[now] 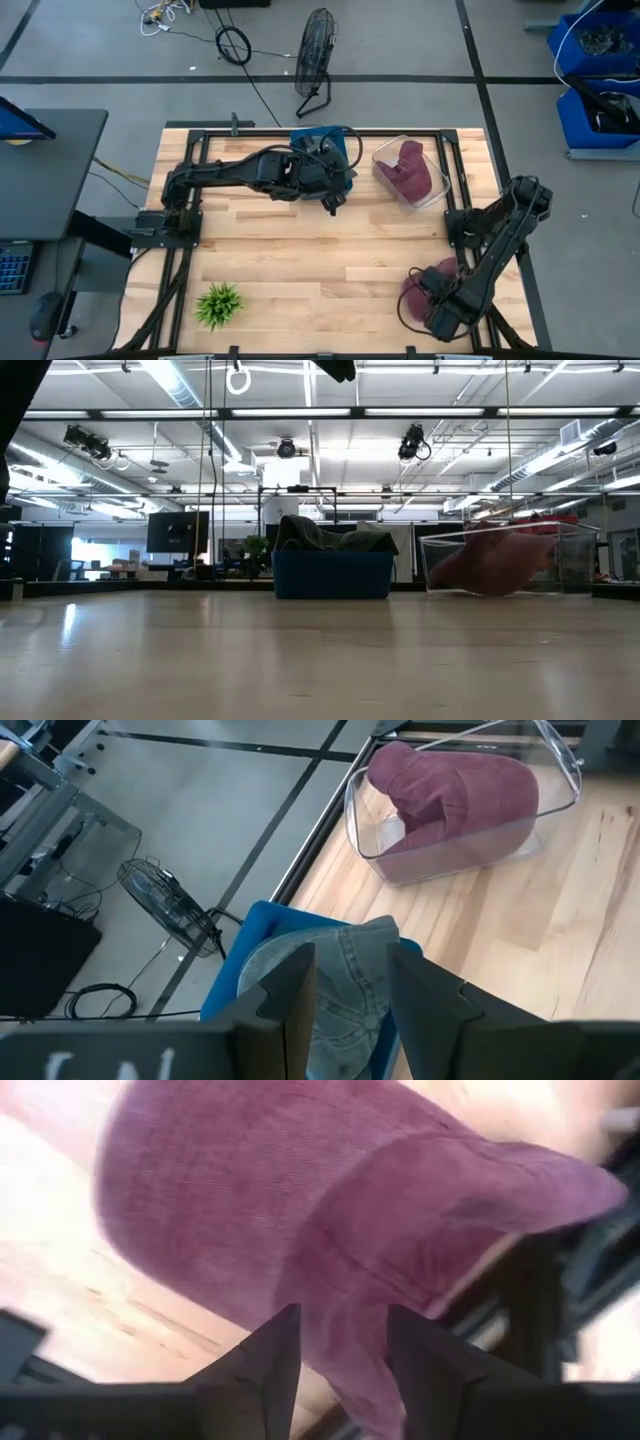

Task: Pick & Place hat
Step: Put the red cap into the transparent bin

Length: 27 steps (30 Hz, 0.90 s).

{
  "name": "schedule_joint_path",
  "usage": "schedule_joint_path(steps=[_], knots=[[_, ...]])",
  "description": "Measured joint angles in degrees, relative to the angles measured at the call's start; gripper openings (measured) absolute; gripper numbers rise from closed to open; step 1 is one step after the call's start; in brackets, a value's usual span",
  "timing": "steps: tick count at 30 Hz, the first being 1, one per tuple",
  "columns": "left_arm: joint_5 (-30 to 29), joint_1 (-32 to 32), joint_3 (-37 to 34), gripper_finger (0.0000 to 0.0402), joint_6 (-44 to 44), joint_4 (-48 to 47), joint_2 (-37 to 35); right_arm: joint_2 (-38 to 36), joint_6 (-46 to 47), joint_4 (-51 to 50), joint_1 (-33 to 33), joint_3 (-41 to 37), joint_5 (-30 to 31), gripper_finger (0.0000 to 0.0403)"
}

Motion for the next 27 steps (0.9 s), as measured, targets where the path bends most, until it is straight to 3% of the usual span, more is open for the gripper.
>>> schedule_joint_path(steps=[4, 13, 18, 21, 24, 27], knots=[[0.0, 0.0, 0.0, 0.0126, 0.9, 0.0, 0.0, 0.1, 0.5, 4.9, 0.0, -2.2, 1.8, 0.0152], [0.0, 0.0, 0.0, 0.0126, 1.4, 0.2, 0.0, -0.2, -2.2, 9.6, 0.0, -11.0, -1.1, 0.0148], [0.0, 0.0, 0.0, 0.0126, 0.9, 0.3, 0.0, -0.4, -12.2, 10.5, -0.5, -10.3, -1.1, 0.0083], [0.0, -0.3, 0.0, 0.0126, 0.4, 0.3, 0.0, -1.4, -18.4, 6.9, -1.0, -8.0, -1.6, 0.002], [0.0, -0.9, 0.0, 0.0126, -0.7, 0.3, 0.0, -3.2, -24.8, -1.0, -1.4, -4.5, 0.8, 0.0014], [0.0, -1.9, 0.0, 0.0126, -1.7, 0.2, 0.1, -3.9, -31.8, -11.1, -1.5, 0.2, 7.3, 0.0008]])
